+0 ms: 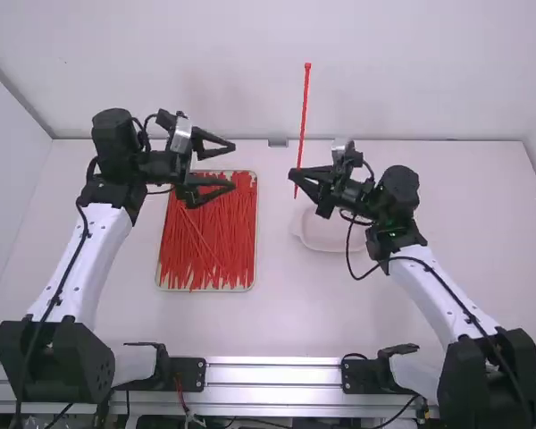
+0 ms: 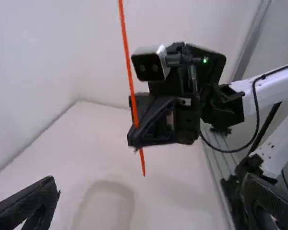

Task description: Fasten the cable tie

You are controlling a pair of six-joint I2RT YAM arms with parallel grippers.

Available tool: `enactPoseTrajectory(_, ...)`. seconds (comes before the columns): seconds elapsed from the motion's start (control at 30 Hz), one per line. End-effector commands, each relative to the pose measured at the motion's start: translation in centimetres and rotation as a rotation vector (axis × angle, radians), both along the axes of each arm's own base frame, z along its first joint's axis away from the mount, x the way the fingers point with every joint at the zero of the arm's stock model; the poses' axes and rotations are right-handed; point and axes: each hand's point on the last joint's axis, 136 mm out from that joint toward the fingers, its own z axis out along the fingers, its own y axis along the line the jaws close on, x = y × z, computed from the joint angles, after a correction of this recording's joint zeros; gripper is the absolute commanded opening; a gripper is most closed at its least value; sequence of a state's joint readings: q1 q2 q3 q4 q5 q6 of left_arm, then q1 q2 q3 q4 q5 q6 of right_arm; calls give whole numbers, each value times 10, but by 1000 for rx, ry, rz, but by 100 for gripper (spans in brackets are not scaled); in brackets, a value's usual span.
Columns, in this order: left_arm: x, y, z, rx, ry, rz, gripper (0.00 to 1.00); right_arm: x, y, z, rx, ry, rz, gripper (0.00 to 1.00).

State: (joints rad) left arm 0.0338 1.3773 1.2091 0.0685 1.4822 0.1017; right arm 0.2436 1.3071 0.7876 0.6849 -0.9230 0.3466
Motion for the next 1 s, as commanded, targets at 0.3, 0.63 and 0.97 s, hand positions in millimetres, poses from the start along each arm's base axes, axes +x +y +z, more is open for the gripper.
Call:
enactPoseTrajectory(0.3, 1, 19, 55, -36, -42, 45, 99, 7, -1, -3, -48, -26, -29, 0)
enactPoseTrajectory(0.63, 20, 42, 58, -73, 42, 169, 99, 26, 2, -25, -109, 41, -197, 0)
enactPoseTrajectory(0.97, 32, 52, 62, -101, 54, 248, 99, 51, -4, -47, -243, 124, -511, 0)
